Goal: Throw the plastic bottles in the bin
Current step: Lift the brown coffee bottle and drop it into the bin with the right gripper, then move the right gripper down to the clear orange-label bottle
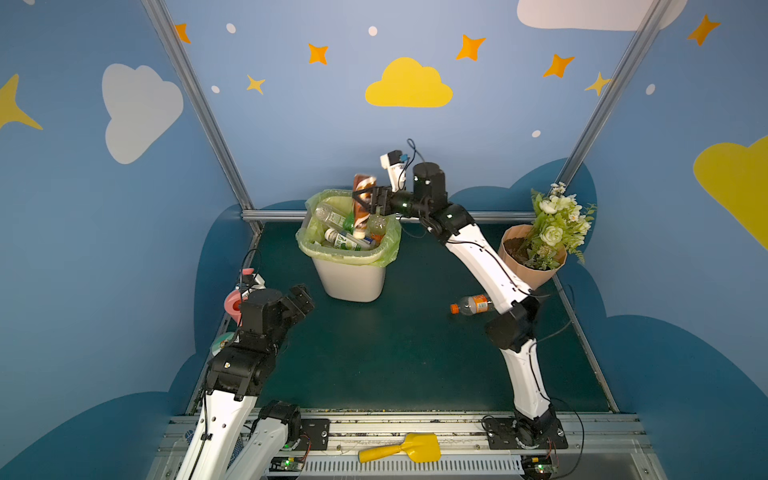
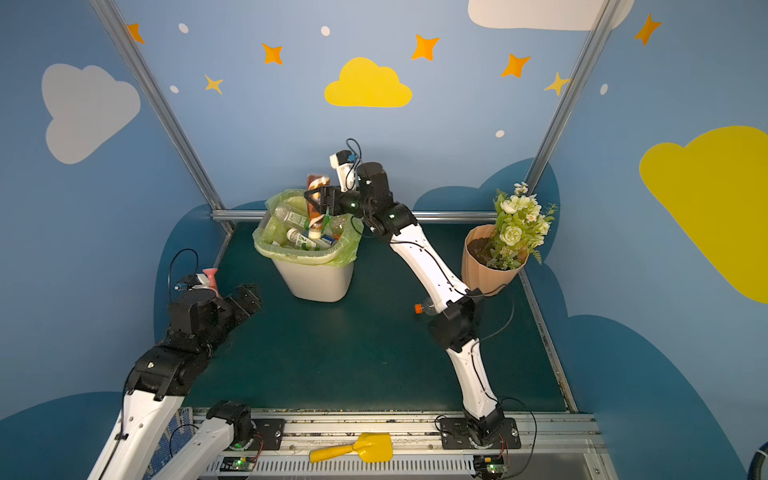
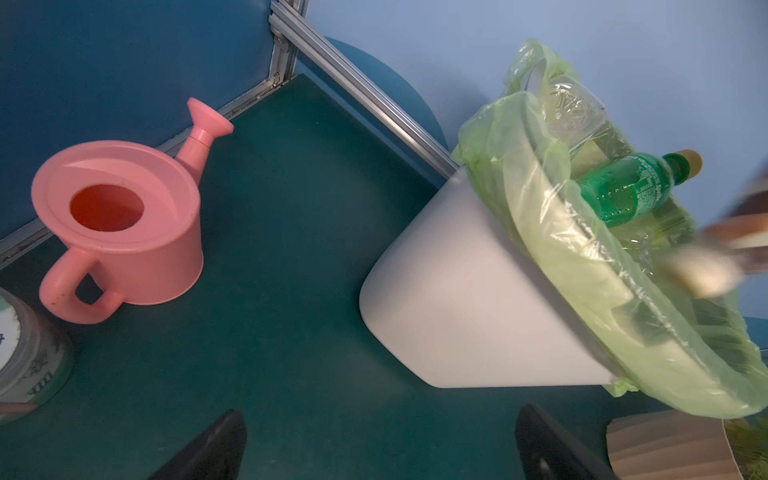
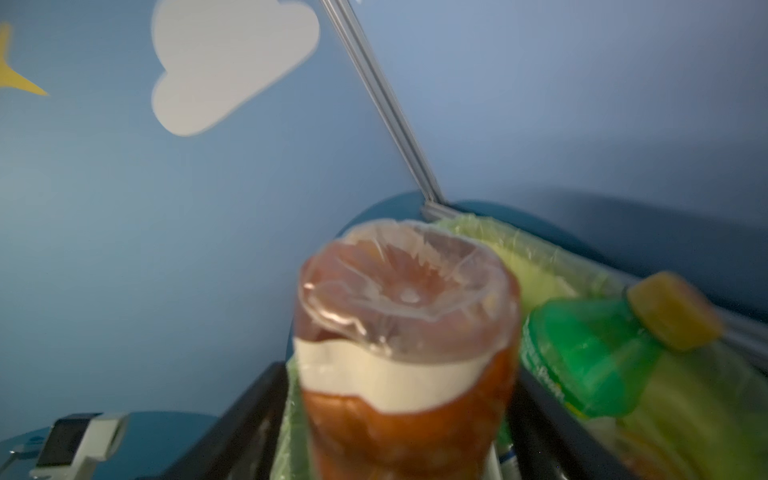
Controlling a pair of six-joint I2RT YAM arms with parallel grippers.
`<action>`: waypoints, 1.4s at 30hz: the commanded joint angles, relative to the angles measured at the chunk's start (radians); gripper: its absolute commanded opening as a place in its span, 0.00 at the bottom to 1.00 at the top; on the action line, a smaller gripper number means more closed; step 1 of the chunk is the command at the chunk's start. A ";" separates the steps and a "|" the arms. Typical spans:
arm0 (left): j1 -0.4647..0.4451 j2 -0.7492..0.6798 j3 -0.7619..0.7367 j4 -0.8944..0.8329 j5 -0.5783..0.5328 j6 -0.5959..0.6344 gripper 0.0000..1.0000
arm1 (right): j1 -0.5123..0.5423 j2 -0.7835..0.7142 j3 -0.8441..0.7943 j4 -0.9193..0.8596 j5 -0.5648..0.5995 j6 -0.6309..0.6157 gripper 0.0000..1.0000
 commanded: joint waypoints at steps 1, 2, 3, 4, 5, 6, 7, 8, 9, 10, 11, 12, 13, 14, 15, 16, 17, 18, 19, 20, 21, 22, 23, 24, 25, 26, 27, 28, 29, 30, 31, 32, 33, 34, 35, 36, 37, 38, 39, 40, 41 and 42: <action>0.004 -0.014 0.021 -0.013 0.011 0.014 1.00 | -0.021 -0.060 0.106 -0.265 0.046 -0.120 0.92; 0.004 -0.016 0.029 -0.015 0.010 0.017 1.00 | -0.027 -0.106 0.069 -0.256 0.080 -0.142 0.93; 0.004 -0.020 0.039 -0.018 0.011 0.022 1.00 | -0.034 -0.170 0.010 -0.228 0.114 -0.159 0.94; 0.004 -0.020 0.048 -0.018 0.008 0.028 1.00 | -0.042 -0.241 -0.074 -0.181 0.150 -0.164 0.94; 0.003 -0.021 0.053 -0.018 0.008 0.033 1.00 | -0.051 -0.303 -0.159 -0.134 0.170 -0.167 0.94; 0.002 -0.022 0.058 -0.016 0.009 0.039 1.00 | -0.062 -0.376 -0.254 -0.080 0.187 -0.172 0.94; 0.001 -0.024 0.062 -0.013 0.009 0.044 1.00 | -0.072 -0.447 -0.346 -0.042 0.205 -0.183 0.94; -0.003 -0.028 0.064 -0.007 0.006 0.047 1.00 | -0.080 -0.500 -0.418 -0.023 0.232 -0.195 0.94; -0.009 -0.033 0.063 0.001 0.002 0.050 1.00 | -0.092 -0.562 -0.493 -0.013 0.267 -0.206 0.94; -0.014 -0.040 0.059 0.012 -0.004 0.053 1.00 | -0.110 -0.616 -0.564 -0.013 0.299 -0.204 0.94; -0.023 -0.046 0.054 0.024 -0.008 0.054 1.00 | -0.128 -0.662 -0.629 -0.014 0.314 -0.193 0.94; -0.035 -0.051 0.048 0.036 -0.015 0.055 1.00 | -0.158 -0.715 -0.708 -0.013 0.325 -0.168 0.94; -0.048 -0.057 0.040 0.051 -0.025 0.055 1.00 | -0.188 -0.764 -0.788 -0.013 0.332 -0.134 0.94; -0.063 -0.060 0.032 0.067 -0.036 0.057 1.00 | -0.216 -0.806 -0.860 -0.011 0.337 -0.107 0.94; -0.082 -0.062 0.024 0.080 -0.054 0.056 1.00 | -0.249 -0.856 -0.944 -0.011 0.351 -0.077 0.94; -0.104 -0.061 0.017 0.090 -0.070 0.059 1.00 | -0.280 -0.903 -1.024 -0.012 0.367 -0.043 0.94; -0.123 -0.058 0.014 0.097 -0.085 0.062 1.00 | -0.305 -0.939 -1.092 -0.013 0.373 -0.010 0.94; -0.145 -0.055 0.011 0.106 -0.104 0.065 1.00 | -0.341 -0.978 -1.167 -0.013 0.379 0.029 0.94; -0.168 -0.052 0.008 0.115 -0.124 0.070 1.00 | -0.369 -1.016 -1.240 -0.014 0.390 0.061 0.94; -0.186 -0.050 0.005 0.126 -0.135 0.075 1.00 | -0.388 -1.045 -1.295 -0.017 0.396 0.084 0.94; -0.208 -0.046 0.003 0.138 -0.151 0.082 1.00 | -0.410 -1.074 -1.354 -0.019 0.404 0.109 0.94; -0.228 -0.043 0.002 0.148 -0.165 0.089 1.00 | -0.428 -1.099 -1.406 -0.023 0.406 0.136 0.94; -0.242 -0.040 0.002 0.158 -0.172 0.096 1.00 | -0.443 -1.115 -1.443 -0.029 0.409 0.153 0.94; -0.257 -0.034 0.002 0.168 -0.178 0.103 1.00 | -0.461 -1.130 -1.477 -0.041 0.415 0.174 0.94; -0.268 -0.028 0.003 0.177 -0.181 0.112 1.00 | -0.478 -1.144 -1.507 -0.056 0.421 0.203 0.94; -0.279 -0.024 0.003 0.183 -0.185 0.117 1.00 | -0.492 -1.157 -1.536 -0.062 0.425 0.224 0.94; -0.292 -0.019 0.003 0.189 -0.190 0.122 1.00 | -0.509 -1.171 -1.572 -0.061 0.431 0.247 0.94; -0.304 -0.015 0.000 0.195 -0.196 0.128 1.00 | -0.523 -1.184 -1.605 -0.059 0.434 0.267 0.94; -0.314 -0.011 -0.003 0.201 -0.200 0.134 1.00 | -0.538 -1.191 -1.631 -0.056 0.433 0.282 0.94; -0.329 -0.005 -0.006 0.211 -0.205 0.138 1.00 | -0.554 -1.194 -1.659 -0.052 0.430 0.299 0.94; -0.344 0.000 -0.011 0.218 -0.210 0.144 1.00 | -0.570 -1.190 -1.682 -0.045 0.420 0.312 0.94; -0.359 0.005 -0.015 0.226 -0.218 0.150 1.00 | -0.584 -1.181 -1.702 -0.038 0.407 0.322 0.94; -0.373 0.011 -0.020 0.234 -0.228 0.156 1.00 | -0.597 -1.167 -1.718 -0.029 0.387 0.332 0.94; -0.391 0.018 -0.021 0.239 -0.238 0.160 1.00 | -0.607 -1.149 -1.729 -0.021 0.371 0.336 0.94; -0.405 0.026 -0.021 0.243 -0.247 0.163 1.00 | -0.613 -1.133 -1.734 -0.015 0.362 0.339 0.94; -0.418 0.032 -0.021 0.248 -0.255 0.168 1.00 | -0.617 -1.111 -1.736 -0.010 0.351 0.345 0.94; -0.431 0.039 -0.021 0.251 -0.262 0.172 1.00 | -0.619 -1.092 -1.736 -0.002 0.341 0.347 0.94; -0.447 0.045 -0.021 0.255 -0.272 0.177 1.00 | -0.620 -1.071 -1.736 0.005 0.331 0.353 0.94; -0.462 0.051 -0.022 0.257 -0.283 0.182 1.00 | -0.620 -1.049 -1.736 0.017 0.319 0.354 0.94; -0.471 0.057 -0.021 0.261 -0.290 0.185 1.00 | -0.621 -1.029 -1.735 0.028 0.301 0.348 0.94; -0.479 0.063 -0.021 0.261 -0.299 0.188 1.00 | -0.619 -1.006 -1.728 0.033 0.279 0.340 0.94; -0.486 0.067 -0.021 0.263 -0.305 0.188 1.00 | -0.618 -0.982 -1.720 0.035 0.265 0.341 0.94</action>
